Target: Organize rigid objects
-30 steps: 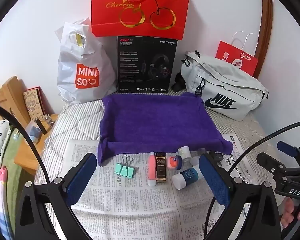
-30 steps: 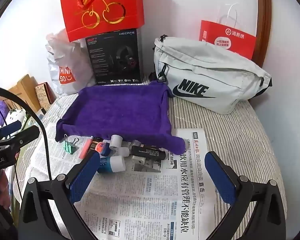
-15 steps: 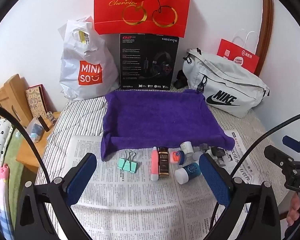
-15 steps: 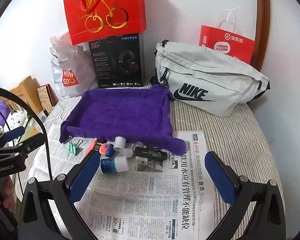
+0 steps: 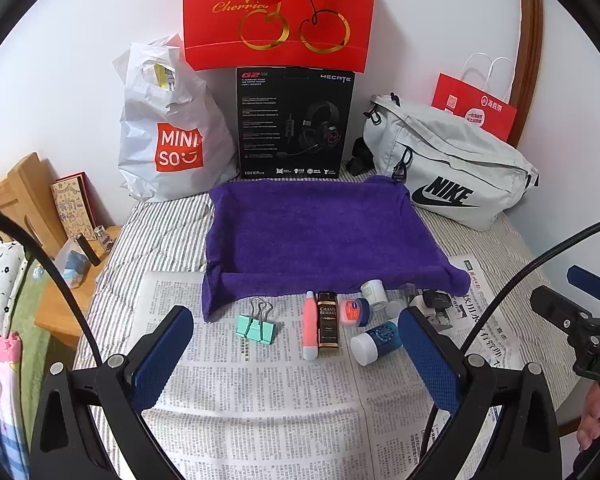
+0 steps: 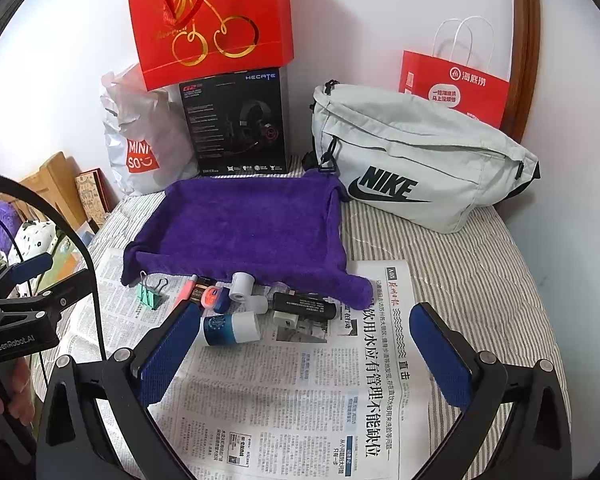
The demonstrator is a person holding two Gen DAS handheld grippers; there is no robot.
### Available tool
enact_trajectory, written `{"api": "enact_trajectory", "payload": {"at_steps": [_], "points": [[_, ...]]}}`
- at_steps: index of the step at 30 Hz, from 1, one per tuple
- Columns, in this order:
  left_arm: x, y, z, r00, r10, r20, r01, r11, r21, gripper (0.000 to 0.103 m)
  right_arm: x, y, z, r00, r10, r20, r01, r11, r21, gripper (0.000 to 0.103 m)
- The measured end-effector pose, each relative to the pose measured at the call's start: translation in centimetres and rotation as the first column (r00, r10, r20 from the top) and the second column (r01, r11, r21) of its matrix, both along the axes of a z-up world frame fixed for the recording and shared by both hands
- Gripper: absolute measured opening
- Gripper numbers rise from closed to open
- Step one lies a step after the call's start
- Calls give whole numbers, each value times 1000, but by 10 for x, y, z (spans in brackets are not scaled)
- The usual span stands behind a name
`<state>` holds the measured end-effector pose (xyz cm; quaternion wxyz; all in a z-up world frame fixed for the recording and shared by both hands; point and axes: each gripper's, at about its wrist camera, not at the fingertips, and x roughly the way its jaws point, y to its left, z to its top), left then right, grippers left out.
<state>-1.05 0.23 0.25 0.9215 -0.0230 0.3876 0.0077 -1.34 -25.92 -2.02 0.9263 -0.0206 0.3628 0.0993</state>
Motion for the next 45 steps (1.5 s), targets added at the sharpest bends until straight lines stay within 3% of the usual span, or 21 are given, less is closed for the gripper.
{"api": "enact_trajectory", "payload": {"at_steps": [45], "points": [[-6, 1, -3, 1000, -3, 4, 3, 1000, 8, 103, -7, 1, 2, 1000, 10, 10, -10, 1000, 1, 103]]}}
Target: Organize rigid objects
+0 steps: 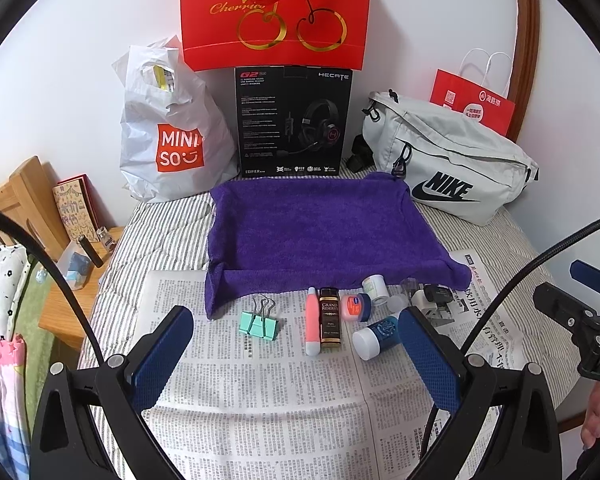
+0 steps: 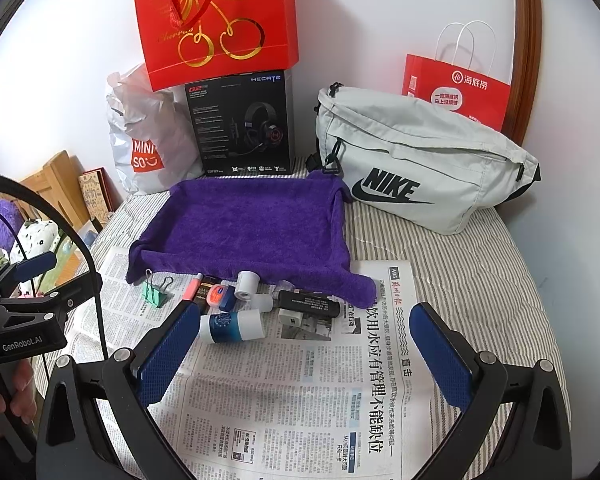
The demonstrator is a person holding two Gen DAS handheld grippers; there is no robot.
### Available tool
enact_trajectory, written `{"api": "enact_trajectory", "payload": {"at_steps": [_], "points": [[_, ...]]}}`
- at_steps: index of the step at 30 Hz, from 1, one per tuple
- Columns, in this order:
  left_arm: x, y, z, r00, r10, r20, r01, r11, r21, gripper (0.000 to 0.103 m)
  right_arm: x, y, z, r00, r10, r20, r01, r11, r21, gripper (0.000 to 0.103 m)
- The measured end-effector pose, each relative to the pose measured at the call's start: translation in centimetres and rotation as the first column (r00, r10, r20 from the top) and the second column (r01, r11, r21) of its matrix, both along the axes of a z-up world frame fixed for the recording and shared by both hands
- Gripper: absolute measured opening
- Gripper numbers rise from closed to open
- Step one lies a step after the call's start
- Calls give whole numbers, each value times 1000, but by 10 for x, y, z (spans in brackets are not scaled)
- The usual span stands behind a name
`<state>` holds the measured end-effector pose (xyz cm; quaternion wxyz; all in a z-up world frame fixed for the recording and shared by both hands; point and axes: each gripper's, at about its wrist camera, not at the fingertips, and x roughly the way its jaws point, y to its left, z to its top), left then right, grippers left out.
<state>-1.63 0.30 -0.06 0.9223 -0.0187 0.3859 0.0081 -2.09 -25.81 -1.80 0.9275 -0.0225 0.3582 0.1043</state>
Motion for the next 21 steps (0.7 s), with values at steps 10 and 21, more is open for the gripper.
{"api": "enact_trajectory", "payload": {"at_steps": [10, 21], "points": [[-2, 2, 0, 1000, -1, 1, 1, 1000, 1, 103, -1, 1, 0, 1000, 2, -3, -2, 1000, 1, 103], [-1, -1, 2, 1000, -4, -5, 4, 1000, 9, 103, -1, 1, 0, 1000, 2, -2, -2, 1000, 2, 103]]}}
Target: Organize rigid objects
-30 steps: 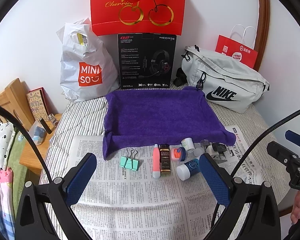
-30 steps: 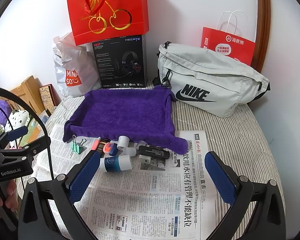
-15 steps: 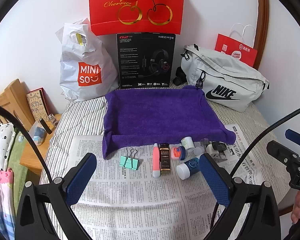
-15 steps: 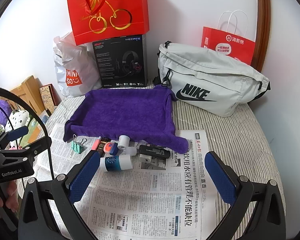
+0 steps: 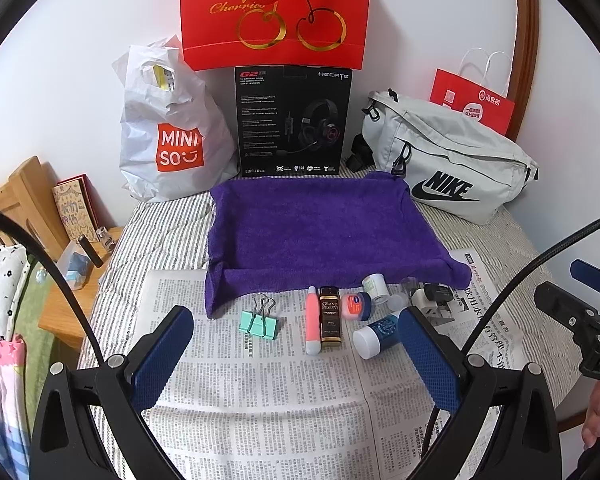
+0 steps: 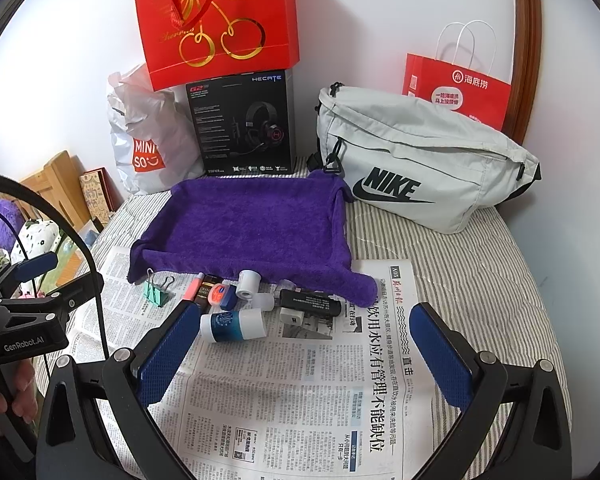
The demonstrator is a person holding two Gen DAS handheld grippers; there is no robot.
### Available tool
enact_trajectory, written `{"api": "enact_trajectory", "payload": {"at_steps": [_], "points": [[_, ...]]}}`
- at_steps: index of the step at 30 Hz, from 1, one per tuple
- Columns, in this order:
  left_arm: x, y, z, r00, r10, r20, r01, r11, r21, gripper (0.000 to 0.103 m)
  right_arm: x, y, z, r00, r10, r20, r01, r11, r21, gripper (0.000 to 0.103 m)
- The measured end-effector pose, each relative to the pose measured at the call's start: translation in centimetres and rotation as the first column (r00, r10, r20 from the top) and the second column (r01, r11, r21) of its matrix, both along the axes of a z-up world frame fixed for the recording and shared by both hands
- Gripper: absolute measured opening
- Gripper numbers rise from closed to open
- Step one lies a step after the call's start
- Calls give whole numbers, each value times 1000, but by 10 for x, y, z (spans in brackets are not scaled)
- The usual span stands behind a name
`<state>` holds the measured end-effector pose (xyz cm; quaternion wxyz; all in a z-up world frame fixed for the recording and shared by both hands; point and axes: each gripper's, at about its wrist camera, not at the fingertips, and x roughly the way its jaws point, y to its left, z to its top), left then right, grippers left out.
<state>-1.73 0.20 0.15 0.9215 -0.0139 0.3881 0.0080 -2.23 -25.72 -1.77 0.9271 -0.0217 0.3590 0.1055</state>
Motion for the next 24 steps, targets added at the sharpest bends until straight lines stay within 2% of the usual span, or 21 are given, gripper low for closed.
{"api": "enact_trajectory", "payload": {"at_steps": [16, 24], "points": [[5, 1, -3, 1000, -17, 4, 17, 1000, -6, 103, 5, -3, -2, 1000, -4, -7, 4, 1000, 4, 103], [24, 17, -30, 999, 0, -45, -1, 1000, -26, 103, 20, -7, -15, 999, -14, -39, 14, 1000, 9, 103]]}}
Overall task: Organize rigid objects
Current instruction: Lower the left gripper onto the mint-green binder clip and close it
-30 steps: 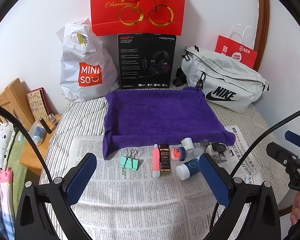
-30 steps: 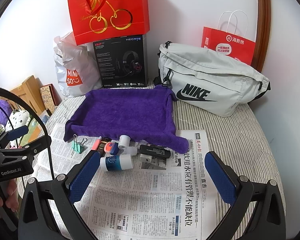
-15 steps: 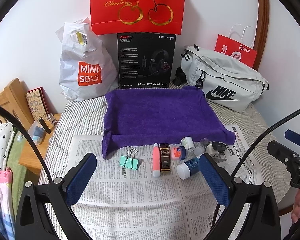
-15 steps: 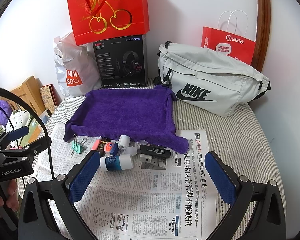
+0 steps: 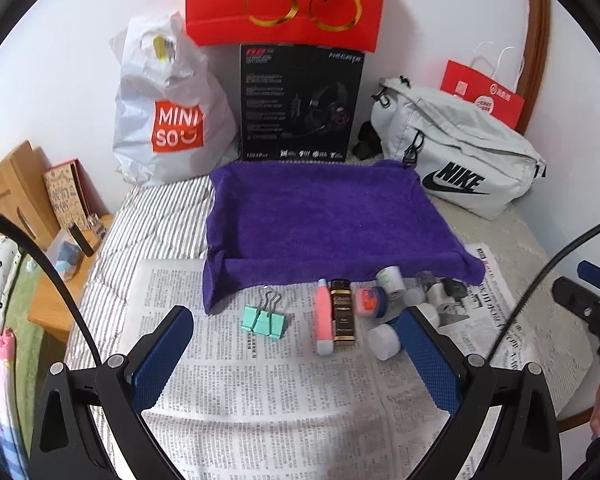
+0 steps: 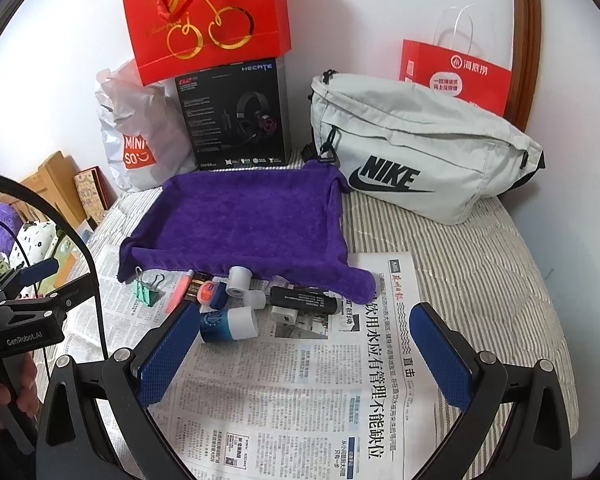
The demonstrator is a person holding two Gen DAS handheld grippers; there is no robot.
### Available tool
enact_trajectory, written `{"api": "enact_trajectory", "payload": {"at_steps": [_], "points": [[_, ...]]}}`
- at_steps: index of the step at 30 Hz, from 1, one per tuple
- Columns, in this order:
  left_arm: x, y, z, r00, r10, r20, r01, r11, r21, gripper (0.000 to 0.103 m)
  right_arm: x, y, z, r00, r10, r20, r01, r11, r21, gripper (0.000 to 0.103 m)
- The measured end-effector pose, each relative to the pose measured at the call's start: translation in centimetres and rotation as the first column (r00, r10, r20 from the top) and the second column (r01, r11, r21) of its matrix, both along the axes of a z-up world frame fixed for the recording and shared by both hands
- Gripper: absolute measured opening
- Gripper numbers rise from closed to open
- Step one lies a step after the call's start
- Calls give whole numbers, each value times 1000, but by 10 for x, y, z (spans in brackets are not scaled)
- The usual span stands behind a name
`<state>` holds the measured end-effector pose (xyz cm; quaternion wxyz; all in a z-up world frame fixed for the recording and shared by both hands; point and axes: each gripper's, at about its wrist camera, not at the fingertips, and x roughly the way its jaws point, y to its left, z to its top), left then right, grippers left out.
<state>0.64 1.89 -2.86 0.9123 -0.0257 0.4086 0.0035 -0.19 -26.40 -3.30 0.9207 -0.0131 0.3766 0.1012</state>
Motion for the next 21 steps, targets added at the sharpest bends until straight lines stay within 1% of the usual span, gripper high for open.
{"api": "enact_trajectory", "payload": {"at_steps": [4, 6, 8, 11, 13, 14, 18, 19, 21], "points": [[13, 14, -26, 998, 22, -53, -22, 1000, 8, 102, 7, -3, -9, 1000, -14, -10, 14, 1000, -11, 103], [20, 21, -39, 997, 18, -70, -18, 1000, -12, 102, 11, -5, -15, 1000, -18, -18, 17, 1000, -11, 103], [25, 25, -48, 996, 13, -85, -15, 1000, -14, 102, 18, -6, -22, 999, -20, -38, 20, 1000, -10, 103], [35, 26, -63, 996, 8, -93, -6, 1000, 19, 94, 26, -7, -31, 998, -17, -60, 16, 1000, -17, 103], [42, 26, -74, 995, -6, -104, 11, 999, 48, 92, 30, -7, -36, 997, -21, -74, 19, 1000, -23, 103], [44, 26, -78, 994, -10, -105, 16, 998, 57, 87, 32, -7, -38, 997, -20, -76, 18, 1000, -21, 103], [53, 23, -99, 990, -55, -127, 69, 991, 111, 86, 39, -6, -50, 995, -23, -97, 21, 1000, -22, 103], [53, 23, -102, 989, -64, -131, 79, 991, 111, 85, 42, -5, -53, 994, -23, -107, 20, 999, -26, 103], [55, 27, -106, 987, -79, -138, 92, 991, 95, 79, 48, -3, -60, 992, -27, -124, 22, 999, -41, 103]]}}
